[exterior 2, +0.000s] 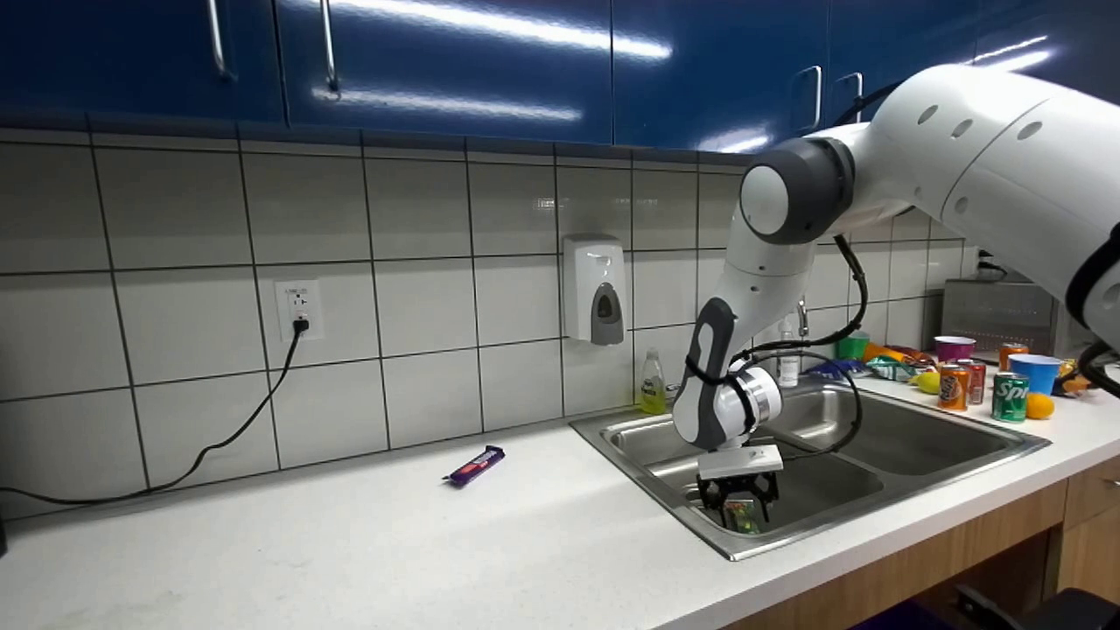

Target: Put the green lunch bar inside the sink on the left

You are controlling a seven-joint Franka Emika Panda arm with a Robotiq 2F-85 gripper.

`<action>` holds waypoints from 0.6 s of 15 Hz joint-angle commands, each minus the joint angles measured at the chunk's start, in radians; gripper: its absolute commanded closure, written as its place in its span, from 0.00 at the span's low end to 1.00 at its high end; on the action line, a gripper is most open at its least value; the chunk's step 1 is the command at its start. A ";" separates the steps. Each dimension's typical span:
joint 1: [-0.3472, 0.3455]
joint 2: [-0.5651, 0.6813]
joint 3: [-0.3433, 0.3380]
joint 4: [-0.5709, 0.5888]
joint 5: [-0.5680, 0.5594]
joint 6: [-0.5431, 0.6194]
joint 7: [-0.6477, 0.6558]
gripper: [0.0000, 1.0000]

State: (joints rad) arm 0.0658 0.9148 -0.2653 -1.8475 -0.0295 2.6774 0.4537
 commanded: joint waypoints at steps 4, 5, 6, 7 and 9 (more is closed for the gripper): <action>0.069 -0.167 -0.043 -0.105 -0.004 -0.036 0.013 0.00; 0.084 -0.196 -0.056 -0.128 -0.012 -0.041 0.021 0.00; 0.089 -0.223 -0.061 -0.147 -0.018 -0.053 0.016 0.00; 0.092 -0.250 -0.064 -0.166 -0.026 -0.065 0.006 0.00; 0.095 -0.312 -0.069 -0.205 -0.052 -0.101 -0.016 0.00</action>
State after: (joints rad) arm 0.1477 0.7239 -0.3205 -1.9598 -0.0408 2.6343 0.4552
